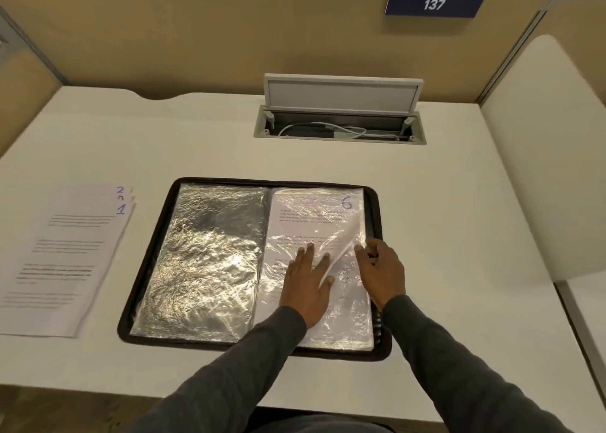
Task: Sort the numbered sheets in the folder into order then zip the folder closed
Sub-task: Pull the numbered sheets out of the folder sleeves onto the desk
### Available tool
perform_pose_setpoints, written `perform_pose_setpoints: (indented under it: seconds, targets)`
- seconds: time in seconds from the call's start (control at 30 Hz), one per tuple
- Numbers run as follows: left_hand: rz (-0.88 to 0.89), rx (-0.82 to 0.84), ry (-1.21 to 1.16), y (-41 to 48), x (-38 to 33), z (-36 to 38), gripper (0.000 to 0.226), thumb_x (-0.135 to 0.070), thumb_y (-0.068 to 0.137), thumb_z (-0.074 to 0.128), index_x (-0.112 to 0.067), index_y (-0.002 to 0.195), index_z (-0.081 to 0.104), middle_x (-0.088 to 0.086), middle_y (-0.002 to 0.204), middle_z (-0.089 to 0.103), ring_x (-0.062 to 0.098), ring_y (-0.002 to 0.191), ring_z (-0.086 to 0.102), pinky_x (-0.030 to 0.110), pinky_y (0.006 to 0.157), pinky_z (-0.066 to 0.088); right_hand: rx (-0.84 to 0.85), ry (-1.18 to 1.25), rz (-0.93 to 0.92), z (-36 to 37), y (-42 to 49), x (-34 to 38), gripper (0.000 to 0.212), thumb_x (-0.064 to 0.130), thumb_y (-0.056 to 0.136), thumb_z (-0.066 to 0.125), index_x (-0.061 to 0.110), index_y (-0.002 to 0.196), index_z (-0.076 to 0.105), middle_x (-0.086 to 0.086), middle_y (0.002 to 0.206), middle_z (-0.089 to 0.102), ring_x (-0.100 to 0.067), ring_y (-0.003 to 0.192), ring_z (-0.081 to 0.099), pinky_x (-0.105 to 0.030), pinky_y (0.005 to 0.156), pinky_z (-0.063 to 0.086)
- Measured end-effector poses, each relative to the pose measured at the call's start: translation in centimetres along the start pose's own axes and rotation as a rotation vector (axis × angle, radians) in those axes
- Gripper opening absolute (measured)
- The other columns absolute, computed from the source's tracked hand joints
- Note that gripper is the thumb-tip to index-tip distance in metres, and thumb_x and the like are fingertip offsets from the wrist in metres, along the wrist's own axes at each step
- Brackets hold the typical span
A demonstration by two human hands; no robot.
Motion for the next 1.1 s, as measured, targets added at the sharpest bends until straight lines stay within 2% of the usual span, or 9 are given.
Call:
perform_pose_setpoints:
  seconds: [0.1,0.27,0.4,0.53,0.6,0.8,0.9,0.97,1.1]
  targets:
    - [-0.006,-0.078,-0.161,-0.5,0.5,-0.9,0.066,-0.059,0.094,0.017,-0.030,0.153,0.027,0.002,0.164,0.009,0.023,0.152,0.006,0.038,0.123,0.007,0.036,0.193,0.070,0.4,0.5,0.5,0.039,0.052,0.097,0.057,0.023,0.122,0.064,0.004,0.109,0.069,-0.016,0.096,0.064,-0.032,0.088,0.052]
    - [0.101,-0.204,-0.200,-2.1,-0.1,-3.3,0.064,-0.061,0.098,0.023,-0.029,0.152,0.027,-0.003,0.162,0.019,0.013,0.150,0.014,0.040,0.121,0.016,0.395,0.574,0.259,3.7,1.1,3.1,0.050,0.062,0.094,0.054,0.019,0.116,0.069,-0.011,0.100,0.074,-0.019,0.079,0.067,-0.036,0.076,0.055]
    - [0.158,-0.172,-0.166,-1.8,-0.5,-4.9,0.073,-0.070,0.094,0.027,-0.024,0.150,0.037,0.000,0.161,0.024,0.017,0.149,0.020,0.041,0.120,0.019,0.559,0.857,0.299,4.8,2.0,6.0,0.050,0.060,0.096,0.051,0.024,0.126,0.067,-0.006,0.116,0.075,-0.025,0.104,0.072,-0.041,0.095,0.054]
    - [0.158,-0.158,-0.089,2.4,0.0,-7.3,0.069,-0.062,0.095,0.040,-0.017,0.146,0.043,0.006,0.155,0.036,0.022,0.142,0.033,0.040,0.117,0.029,0.325,0.479,0.143,3.2,5.0,6.1,0.016,0.020,0.101,0.058,0.023,0.114,0.066,-0.012,0.116,0.073,-0.028,0.099,0.072,-0.045,0.089,0.059]
    - [0.115,-0.118,-0.067,5.8,0.4,-8.4,0.066,-0.054,0.096,0.046,-0.016,0.149,0.037,0.008,0.155,0.035,0.023,0.142,0.033,0.042,0.116,0.031,0.276,0.332,0.077,2.7,5.6,6.3,0.019,0.013,0.100,0.055,0.027,0.106,0.065,-0.008,0.107,0.074,-0.029,0.096,0.072,-0.046,0.088,0.060]
    - [0.024,-0.064,0.054,14.6,1.1,-12.0,0.062,-0.027,0.096,0.056,-0.015,0.151,0.030,0.009,0.157,0.030,0.026,0.144,0.028,0.037,0.117,0.021,0.291,0.416,0.068,2.8,5.4,6.4,0.026,0.009,0.101,0.052,0.029,0.109,0.066,-0.006,0.104,0.075,-0.027,0.090,0.074,-0.038,0.078,0.062]
    - [0.074,-0.007,0.080,17.1,0.6,-12.6,0.028,-0.025,0.091,0.062,-0.016,0.118,0.058,0.005,0.120,0.056,0.026,0.112,0.052,0.037,0.096,0.041,0.278,0.443,0.094,2.8,5.6,6.0,0.025,0.007,0.100,0.053,0.023,0.115,0.066,-0.006,0.105,0.074,-0.028,0.091,0.073,-0.034,0.075,0.062]
    - [0.098,-0.010,0.070,18.0,0.6,-13.1,0.013,-0.024,0.088,0.067,-0.013,0.094,0.062,0.003,0.100,0.056,0.023,0.094,0.054,0.035,0.083,0.044,0.262,0.458,0.117,2.6,5.7,5.7,0.025,0.007,0.099,0.054,0.024,0.112,0.067,-0.006,0.105,0.075,-0.029,0.091,0.073,-0.038,0.078,0.063]
    - [0.171,-0.015,0.111,18.8,0.9,-13.2,0.009,-0.020,0.088,0.067,-0.013,0.083,0.068,-0.001,0.091,0.052,0.021,0.091,0.051,0.029,0.076,0.037,0.215,0.461,0.153,2.3,6.0,4.9,0.026,0.007,0.098,0.055,0.019,0.116,0.069,-0.009,0.103,0.076,-0.028,0.088,0.074,-0.038,0.078,0.063]
Point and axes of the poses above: each hand's wrist, its own y-axis towards the middle knuckle, its own z-axis out of the palm, x = y × z, the point moved 9 cm from there along y, towards the middle knuckle
